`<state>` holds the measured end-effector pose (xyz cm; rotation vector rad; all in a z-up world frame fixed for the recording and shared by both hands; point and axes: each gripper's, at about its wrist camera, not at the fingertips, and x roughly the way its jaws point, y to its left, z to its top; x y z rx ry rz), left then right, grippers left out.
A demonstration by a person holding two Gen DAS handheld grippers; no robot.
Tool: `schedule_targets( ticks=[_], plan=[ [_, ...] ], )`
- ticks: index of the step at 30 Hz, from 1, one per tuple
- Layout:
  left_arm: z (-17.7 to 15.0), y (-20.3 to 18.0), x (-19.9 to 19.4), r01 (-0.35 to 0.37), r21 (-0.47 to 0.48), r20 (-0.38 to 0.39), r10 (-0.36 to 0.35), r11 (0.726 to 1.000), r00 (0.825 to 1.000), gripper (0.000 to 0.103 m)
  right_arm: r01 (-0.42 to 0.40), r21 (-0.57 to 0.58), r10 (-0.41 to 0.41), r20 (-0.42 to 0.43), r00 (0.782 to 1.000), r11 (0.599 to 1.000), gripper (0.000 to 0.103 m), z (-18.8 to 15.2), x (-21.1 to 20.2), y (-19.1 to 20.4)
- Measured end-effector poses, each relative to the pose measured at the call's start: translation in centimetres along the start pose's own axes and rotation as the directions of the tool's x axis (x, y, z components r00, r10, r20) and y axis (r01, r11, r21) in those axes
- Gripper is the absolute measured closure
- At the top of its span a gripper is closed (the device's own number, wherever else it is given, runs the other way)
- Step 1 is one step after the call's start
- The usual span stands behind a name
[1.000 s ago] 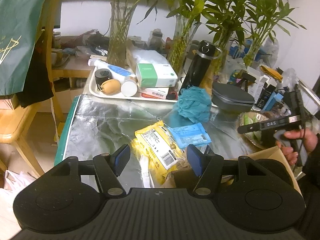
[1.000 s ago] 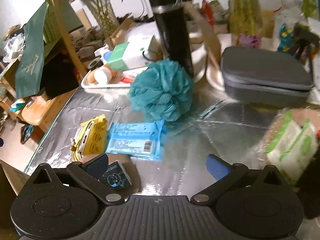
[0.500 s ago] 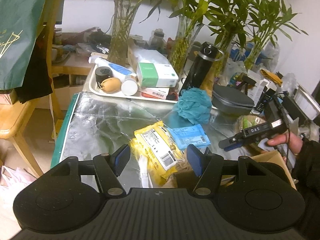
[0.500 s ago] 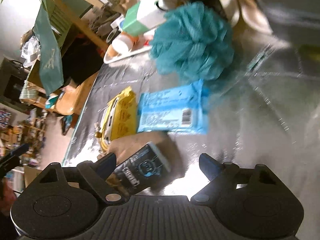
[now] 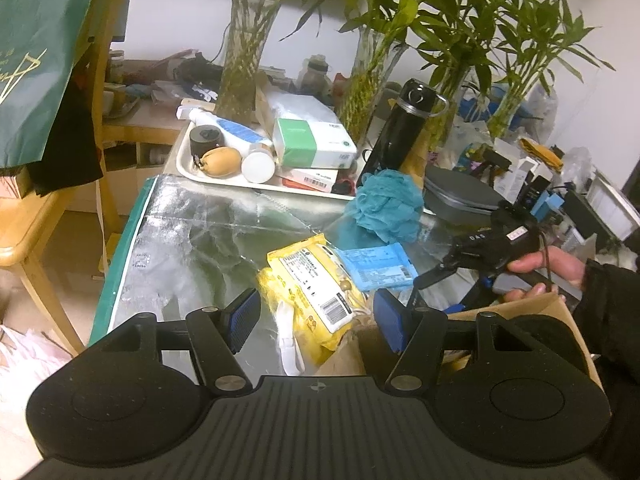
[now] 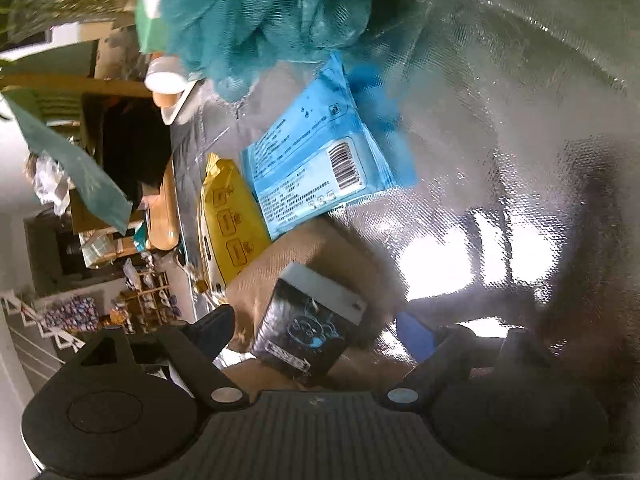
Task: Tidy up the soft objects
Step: 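Grasp the black cartoon-printed packet with the right gripper and lift it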
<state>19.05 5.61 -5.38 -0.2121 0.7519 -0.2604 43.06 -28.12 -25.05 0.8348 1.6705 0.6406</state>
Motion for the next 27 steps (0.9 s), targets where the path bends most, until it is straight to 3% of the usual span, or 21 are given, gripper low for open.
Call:
schedule_targets(
  ticks=[4,7,10,15,18,21,24,27],
  plan=[
    [0.0,0.2,0.1,0.0,-0.023,0.0,-0.001,1.0,1.0,0.041,0.016,0.014,-0.016,-0.015,1.0,1.0,0.022,0.5,0.5,0.4],
    [0.0,0.3,0.0,-0.002,-0.029,0.0,0.002,1.0,1.0,0.041,0.039,0.028,-0.038,-0.016,0.999,0.999,0.04,0.7,0.5,0.3],
    [-0.1,0.3,0.0,-0.004,-0.035,0.001,0.004,0.999,1.0,0.041,0.046,0.028,-0.046,0.001,0.999,0.999,0.046,0.4,0.0,0.1],
    [-0.1,0.3,-0.2,-0.001,-0.049,0.003,0.001,0.999,1.0,0.041,0.089,-0.096,-0.081,0.084,0.993,0.991,0.05,-0.5,-2.1,2.4],
    [-0.1,0.3,-0.3,-0.005,-0.05,0.003,0.006,0.999,1.0,0.041,0.149,-0.217,-0.116,0.157,0.981,0.965,0.05,-1.4,-3.8,4.9],
    [-0.1,0.2,-0.5,-0.005,-0.047,0.007,0.006,0.999,1.0,0.041,0.306,-0.332,-0.232,0.244,0.942,0.892,0.05,-2.5,-4.7,7.5],
    [0.0,0.3,-0.8,-0.009,-0.042,0.014,0.01,0.999,1.0,0.041,0.492,-0.404,-0.369,0.347,0.862,0.771,0.05,-3.5,-5.0,9.3],
    [0.2,0.5,-1.0,-0.013,-0.044,0.02,0.013,0.999,1.0,0.041,0.582,-0.425,-0.429,0.406,0.807,0.693,0.049,-3.9,-5.2,9.8]
  ],
)
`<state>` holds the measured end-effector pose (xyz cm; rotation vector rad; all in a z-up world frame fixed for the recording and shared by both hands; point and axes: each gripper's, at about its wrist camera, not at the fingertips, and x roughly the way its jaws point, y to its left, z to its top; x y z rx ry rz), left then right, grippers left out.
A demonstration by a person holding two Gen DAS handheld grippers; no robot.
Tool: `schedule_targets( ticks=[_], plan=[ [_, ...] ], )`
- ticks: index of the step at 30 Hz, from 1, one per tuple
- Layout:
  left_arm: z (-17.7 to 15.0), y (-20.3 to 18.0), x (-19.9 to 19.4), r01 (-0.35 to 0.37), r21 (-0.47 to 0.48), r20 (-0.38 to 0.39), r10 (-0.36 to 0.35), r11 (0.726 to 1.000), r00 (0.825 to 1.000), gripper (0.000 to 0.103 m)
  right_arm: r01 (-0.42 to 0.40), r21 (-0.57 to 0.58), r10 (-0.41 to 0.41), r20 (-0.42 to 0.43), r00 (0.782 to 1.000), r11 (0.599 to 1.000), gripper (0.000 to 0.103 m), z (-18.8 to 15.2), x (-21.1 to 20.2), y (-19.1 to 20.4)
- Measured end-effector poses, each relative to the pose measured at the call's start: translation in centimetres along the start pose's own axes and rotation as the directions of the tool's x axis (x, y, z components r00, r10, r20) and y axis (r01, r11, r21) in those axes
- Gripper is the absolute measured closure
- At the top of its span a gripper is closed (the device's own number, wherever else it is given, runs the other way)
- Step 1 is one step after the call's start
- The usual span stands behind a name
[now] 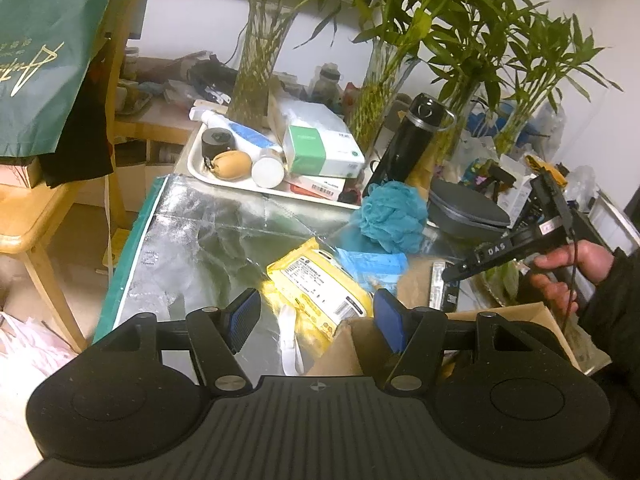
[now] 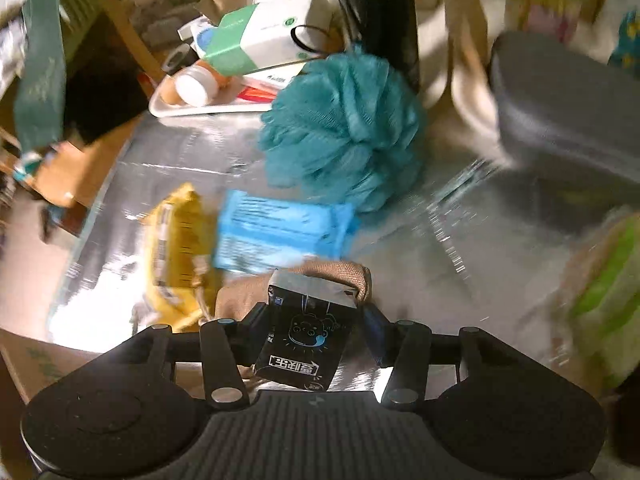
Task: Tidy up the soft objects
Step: 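Grasp the black cartoon-printed packet with the right gripper and lift it, then grasp the yellow snack packet with the left gripper and lift it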
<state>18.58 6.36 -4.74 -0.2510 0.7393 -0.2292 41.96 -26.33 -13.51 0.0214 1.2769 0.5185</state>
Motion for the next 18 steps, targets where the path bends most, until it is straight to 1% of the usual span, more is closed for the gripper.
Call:
schedule_targets(
  ticks=[2,4,7,9,11,12,15,16,18],
  plan=[
    [0.1,0.0,-0.1,-0.005,0.001,0.004,0.005,1.0,1.0,0.041,0.032,-0.018,-0.031,0.006,0.999,0.999,0.047,-0.2,0.2,-0.3],
    [0.2,0.0,-0.2,-0.008,-0.001,0.006,0.008,1.0,1.0,0.041,0.046,-0.002,-0.045,0.019,0.999,0.999,0.046,-0.3,0.4,-0.9],
    [0.2,0.0,-0.3,-0.009,-0.004,0.01,0.009,1.0,1.0,0.041,0.012,0.047,-0.013,0.03,0.999,0.999,0.04,-0.4,0.7,-1.9],
    [0.2,0.1,-0.3,-0.013,-0.004,0.009,0.013,1.0,1.0,0.041,0.027,0.064,-0.028,0.019,0.999,0.998,0.034,-0.6,1.0,-1.9],
    [0.2,0.1,-0.3,-0.014,-0.006,0.009,0.014,1.0,1.0,0.041,0.053,0.073,-0.053,0.002,0.999,0.996,0.031,-0.8,1.5,-2.1],
    [0.2,0.1,-0.3,-0.014,-0.005,0.009,0.014,1.0,1.0,0.041,0.045,0.089,-0.045,-0.009,0.999,0.995,0.03,-1.0,1.9,-2.3],
    [0.2,0.0,-0.3,-0.014,-0.004,0.01,0.014,1.0,1.0,0.041,-0.012,0.142,0.014,-0.017,1.0,0.99,0.028,-1.4,2.8,-3.0],
    [0.3,0.0,-0.3,-0.016,-0.003,0.01,0.016,1.0,1.0,0.041,-0.013,0.146,0.015,-0.018,1.0,0.989,0.028,-1.5,3.0,-3.0],
    [0.5,-0.1,-0.3,-0.022,-0.002,0.011,0.022,1.0,1.0,0.041,0.014,0.124,-0.012,-0.016,1.0,0.992,0.028,-1.6,3.5,-2.5]
  ],
)
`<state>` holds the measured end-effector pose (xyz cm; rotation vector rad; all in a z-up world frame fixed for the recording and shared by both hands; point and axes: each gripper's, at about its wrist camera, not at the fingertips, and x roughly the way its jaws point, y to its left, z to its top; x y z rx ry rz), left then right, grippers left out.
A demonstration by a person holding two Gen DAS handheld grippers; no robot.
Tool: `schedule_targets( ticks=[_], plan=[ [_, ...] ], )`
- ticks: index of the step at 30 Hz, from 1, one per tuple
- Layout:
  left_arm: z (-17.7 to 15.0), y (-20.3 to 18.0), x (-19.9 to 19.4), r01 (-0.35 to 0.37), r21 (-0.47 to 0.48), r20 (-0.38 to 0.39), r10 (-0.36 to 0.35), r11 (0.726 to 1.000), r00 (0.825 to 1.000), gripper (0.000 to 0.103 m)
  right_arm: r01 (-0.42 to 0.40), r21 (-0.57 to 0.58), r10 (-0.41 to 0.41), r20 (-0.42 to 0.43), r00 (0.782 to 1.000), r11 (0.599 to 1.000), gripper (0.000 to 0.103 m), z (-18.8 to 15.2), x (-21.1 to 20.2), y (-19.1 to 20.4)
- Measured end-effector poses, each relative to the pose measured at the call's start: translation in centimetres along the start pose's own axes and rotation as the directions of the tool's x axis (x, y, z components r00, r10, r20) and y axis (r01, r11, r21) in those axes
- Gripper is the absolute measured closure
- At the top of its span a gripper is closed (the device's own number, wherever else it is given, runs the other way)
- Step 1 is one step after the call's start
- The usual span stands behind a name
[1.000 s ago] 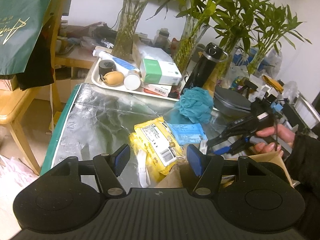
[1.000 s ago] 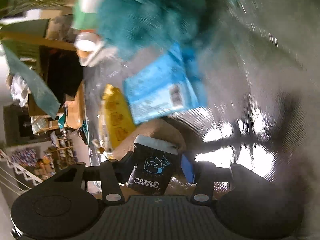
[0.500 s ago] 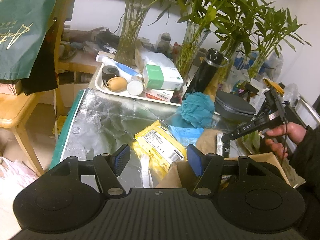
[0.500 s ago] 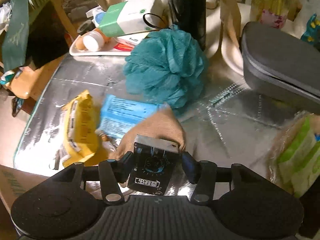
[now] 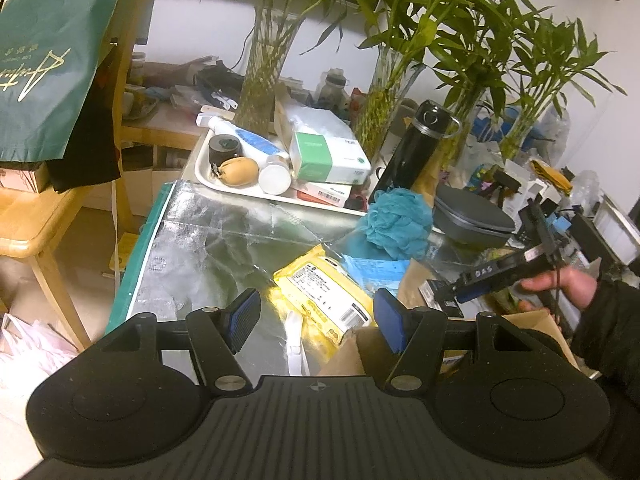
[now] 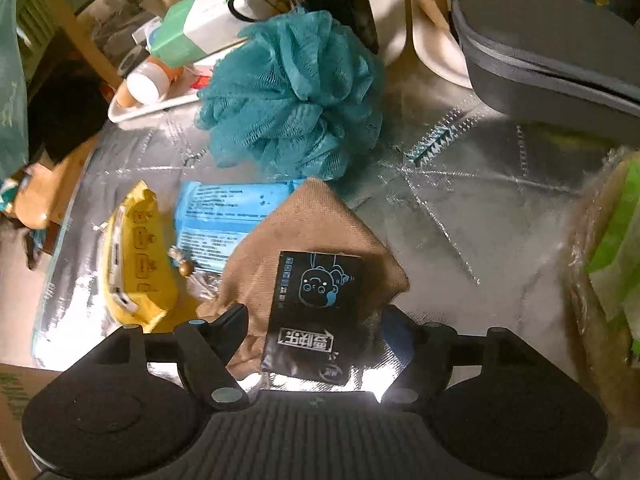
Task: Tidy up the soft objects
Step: 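Grasp the yellow snack packet with the left gripper and lift it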
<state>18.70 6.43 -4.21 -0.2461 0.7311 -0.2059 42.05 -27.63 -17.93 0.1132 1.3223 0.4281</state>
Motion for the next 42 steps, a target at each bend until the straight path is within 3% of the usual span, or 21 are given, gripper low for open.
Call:
schedule_targets(
  ticks=[2,5,10,18,28,32,34,38,42],
  plan=[
    [0.3,-0.1,0.1,-0.004,0.004,-0.005,0.004,1.0,1.0,0.041,0.02,-0.035,-0.019,0.01,1.0,0.999,0.031,-0.1,0.2,0.7],
    [0.8,-0.4,0.5,-0.011,0.006,-0.021,0.011,1.0,1.0,0.041,0.044,-0.087,-0.043,0.015,0.999,0.995,0.049,-0.4,0.5,1.6],
    [1.9,-0.8,1.0,-0.012,0.004,-0.05,0.013,1.0,0.999,0.041,0.134,-0.171,-0.119,0.095,0.988,0.976,0.051,-1.0,-1.3,2.6],
    [3.8,-1.3,2.8,-0.022,-0.012,-0.123,0.02,1.0,0.992,0.041,0.12,-0.148,-0.078,0.264,0.961,0.982,0.051,-2.3,-6.1,2.6],
    [6.7,-0.7,6.8,-0.032,-0.07,-0.289,0.011,0.997,0.957,0.041,0.063,-0.108,-0.02,0.363,0.932,0.992,0.051,-4.2,-9.4,2.3],
    [8.0,0.0,9.0,-0.041,-0.159,-0.354,-0.019,0.986,0.935,0.025,0.054,-0.093,-0.015,0.377,0.926,0.994,0.051,-4.8,-9.9,2.0],
    [8.4,0.5,10.5,-0.036,-0.229,-0.393,-0.059,0.973,0.918,0.023,0.048,-0.083,-0.012,0.387,0.922,0.995,0.051,-5.1,-10.2,1.9],
    [8.6,1.5,14.2,-0.048,-0.342,-0.496,-0.137,0.939,0.857,0.021,0.039,-0.071,-0.007,0.404,0.915,0.997,0.051,-5.4,-10.7,1.6],
    [8.1,2.0,18.0,-0.077,-0.374,-0.585,-0.171,0.924,0.792,0.018,0.033,-0.059,-0.006,0.409,0.912,0.998,0.051,-5.7,-11.0,1.2]
  ],
)
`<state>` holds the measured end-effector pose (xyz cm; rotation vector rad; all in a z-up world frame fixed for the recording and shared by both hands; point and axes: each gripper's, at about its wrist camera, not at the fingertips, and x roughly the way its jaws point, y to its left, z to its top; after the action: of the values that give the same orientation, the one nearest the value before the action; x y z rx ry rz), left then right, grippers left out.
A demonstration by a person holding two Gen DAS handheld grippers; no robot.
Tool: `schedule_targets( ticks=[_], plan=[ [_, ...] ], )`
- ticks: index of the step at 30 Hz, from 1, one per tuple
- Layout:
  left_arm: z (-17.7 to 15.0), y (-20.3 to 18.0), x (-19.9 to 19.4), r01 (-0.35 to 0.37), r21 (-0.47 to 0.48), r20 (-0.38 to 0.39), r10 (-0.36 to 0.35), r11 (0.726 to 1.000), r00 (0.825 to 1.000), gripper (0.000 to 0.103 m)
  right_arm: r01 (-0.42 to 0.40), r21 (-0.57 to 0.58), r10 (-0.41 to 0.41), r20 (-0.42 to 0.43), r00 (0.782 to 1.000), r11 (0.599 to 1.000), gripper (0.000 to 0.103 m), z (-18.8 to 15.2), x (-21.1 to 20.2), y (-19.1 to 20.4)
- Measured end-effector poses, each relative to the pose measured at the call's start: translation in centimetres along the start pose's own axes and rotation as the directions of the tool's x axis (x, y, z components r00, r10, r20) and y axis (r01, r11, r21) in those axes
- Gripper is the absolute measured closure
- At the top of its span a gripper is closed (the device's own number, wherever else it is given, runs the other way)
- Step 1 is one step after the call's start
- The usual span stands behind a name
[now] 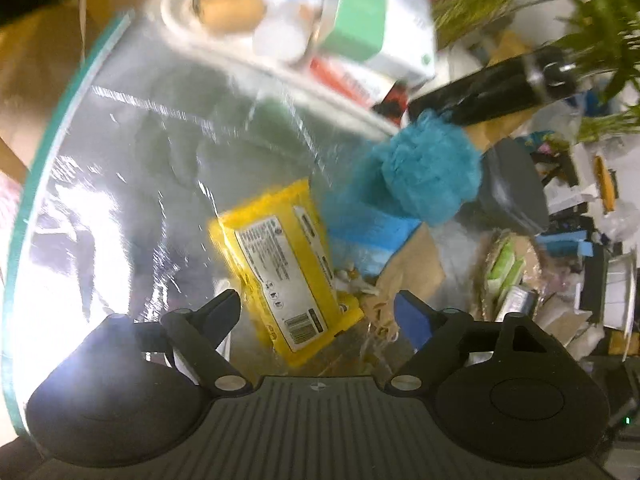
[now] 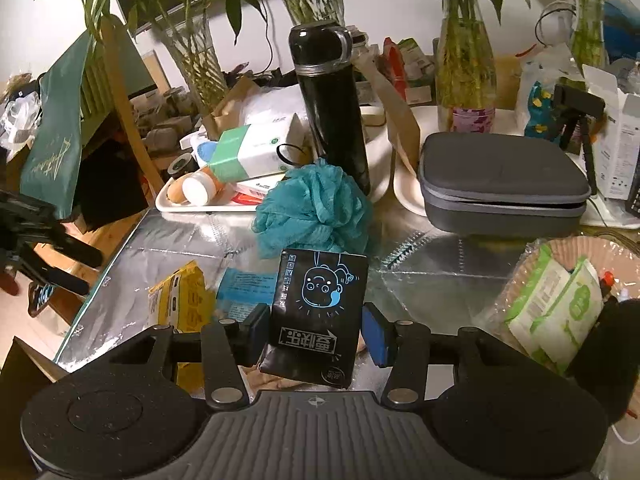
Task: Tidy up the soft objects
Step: 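Grasp the yellow snack packet with the left gripper and lift it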
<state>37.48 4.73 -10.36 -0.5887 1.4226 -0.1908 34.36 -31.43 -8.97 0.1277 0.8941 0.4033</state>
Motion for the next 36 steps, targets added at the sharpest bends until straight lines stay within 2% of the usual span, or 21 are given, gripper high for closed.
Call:
schedule_targets(
  ticks=[6,10,15,17,22,27,28,30,33,36],
  plan=[
    [2.0,2.2,4.4,0.028,-0.096,-0.123,-0.039,0.995,0.992,0.018,-0.002,0.011,0.002,0.005,1.0,1.0,0.051,-0.1,-0.1,-0.3],
    [2.8,4.0,6.5,0.054,-0.192,-0.154,-0.085,0.98,0.984,0.018,-0.004,0.005,0.004,0.002,1.0,1.0,0.051,0.0,0.1,-0.2],
    [3.8,5.1,8.6,0.083,-0.254,-0.172,-0.13,0.964,0.977,0.018,-0.008,-0.002,0.008,-0.008,1.0,1.0,0.051,0.0,0.4,-0.1],
    [3.9,5.1,9.0,0.075,-0.266,-0.172,-0.124,0.961,0.977,0.018,-0.006,-0.002,0.006,-0.014,1.0,1.0,0.051,0.0,0.5,-0.1],
    [4.1,4.7,9.5,0.045,-0.258,-0.165,-0.09,0.965,0.982,0.018,-0.006,0.0,0.006,-0.015,1.0,1.0,0.051,0.0,0.6,-0.1],
    [4.0,3.3,9.7,-0.011,-0.227,-0.154,-0.024,0.974,0.988,0.019,-0.011,-0.004,0.011,-0.019,1.0,1.0,0.051,0.0,0.7,0.0],
    [3.9,2.9,9.7,-0.028,-0.21,-0.148,-0.004,0.977,0.989,0.021,-0.011,-0.005,0.011,-0.018,1.0,1.0,0.051,0.0,0.7,0.1],
    [3.9,2.1,9.4,-0.069,-0.157,-0.128,0.049,0.985,0.991,0.044,-0.013,-0.005,0.013,-0.017,1.0,1.0,0.051,0.0,0.7,0.1],
    [4.1,2.3,8.8,-0.059,-0.13,-0.089,0.047,0.99,0.995,0.049,-0.011,0.0,0.011,-0.022,1.0,1.0,0.051,-0.1,0.7,0.0],
    [4.4,2.0,7.8,-0.115,-0.044,-0.011,0.114,0.992,0.993,0.05,-0.013,0.007,0.013,-0.025,1.0,1.0,0.051,-0.1,0.7,-0.1]
  ],
)
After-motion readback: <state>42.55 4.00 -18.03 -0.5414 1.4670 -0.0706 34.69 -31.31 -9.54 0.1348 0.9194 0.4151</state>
